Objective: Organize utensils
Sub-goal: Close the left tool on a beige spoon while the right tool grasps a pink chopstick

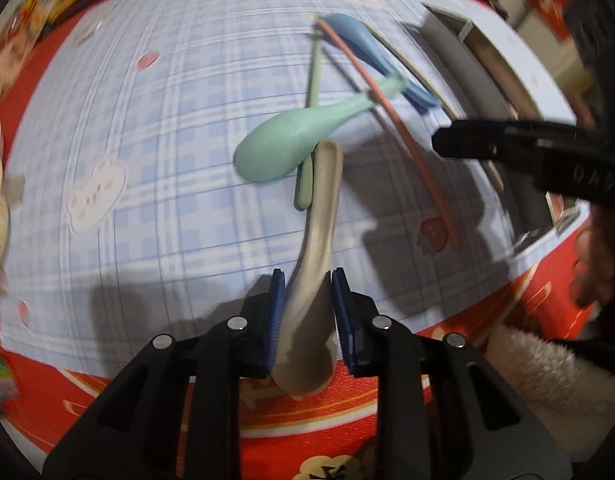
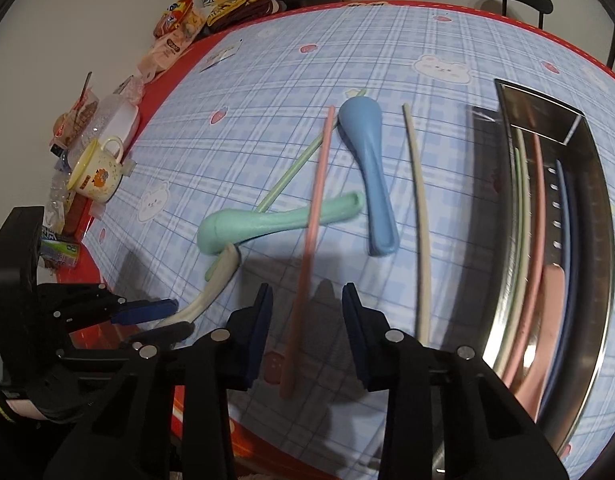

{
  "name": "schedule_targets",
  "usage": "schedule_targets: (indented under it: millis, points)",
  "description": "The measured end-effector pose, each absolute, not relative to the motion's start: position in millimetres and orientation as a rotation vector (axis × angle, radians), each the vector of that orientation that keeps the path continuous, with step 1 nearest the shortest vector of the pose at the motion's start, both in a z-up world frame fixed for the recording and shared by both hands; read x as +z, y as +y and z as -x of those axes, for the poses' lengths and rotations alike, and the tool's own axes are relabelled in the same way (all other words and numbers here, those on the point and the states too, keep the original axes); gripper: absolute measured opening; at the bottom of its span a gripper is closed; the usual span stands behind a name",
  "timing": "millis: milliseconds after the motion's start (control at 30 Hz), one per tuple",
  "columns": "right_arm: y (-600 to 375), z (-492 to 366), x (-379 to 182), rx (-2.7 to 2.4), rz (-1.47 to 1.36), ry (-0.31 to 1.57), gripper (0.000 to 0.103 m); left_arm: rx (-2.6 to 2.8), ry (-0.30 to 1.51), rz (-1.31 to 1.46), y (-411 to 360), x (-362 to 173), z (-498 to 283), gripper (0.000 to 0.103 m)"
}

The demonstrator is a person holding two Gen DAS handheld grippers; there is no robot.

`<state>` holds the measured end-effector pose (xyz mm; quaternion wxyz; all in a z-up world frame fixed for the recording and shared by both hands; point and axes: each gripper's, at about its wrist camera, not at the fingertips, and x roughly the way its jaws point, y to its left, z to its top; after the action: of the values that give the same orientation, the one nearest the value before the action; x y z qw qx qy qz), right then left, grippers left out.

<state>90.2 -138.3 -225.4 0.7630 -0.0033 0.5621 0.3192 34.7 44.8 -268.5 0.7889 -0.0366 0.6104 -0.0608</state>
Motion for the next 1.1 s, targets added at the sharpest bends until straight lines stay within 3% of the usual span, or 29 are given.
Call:
schedule_targets:
  millis: [333, 800, 1100]
  points:
    - [-122.4, -86.7, -232.0, 0.705, 0.037, 1.260, 0.031, -0.128, 1.292, 0.224, 71.7, -269.7, -30.8, 0.026]
    - [-115.7, -82.9, -234.0, 0.700, 0.031, 1.268, 0.031, -0.143, 1.254, 0.341, 101.2, -255.1, -22.8, 0.005]
    - [-111.2, -82.0, -236.3, 0.692, 0.034, 1.278, 0.031, -0.176, 1.284, 0.382, 102.1, -268.4, -29.9, 0.005]
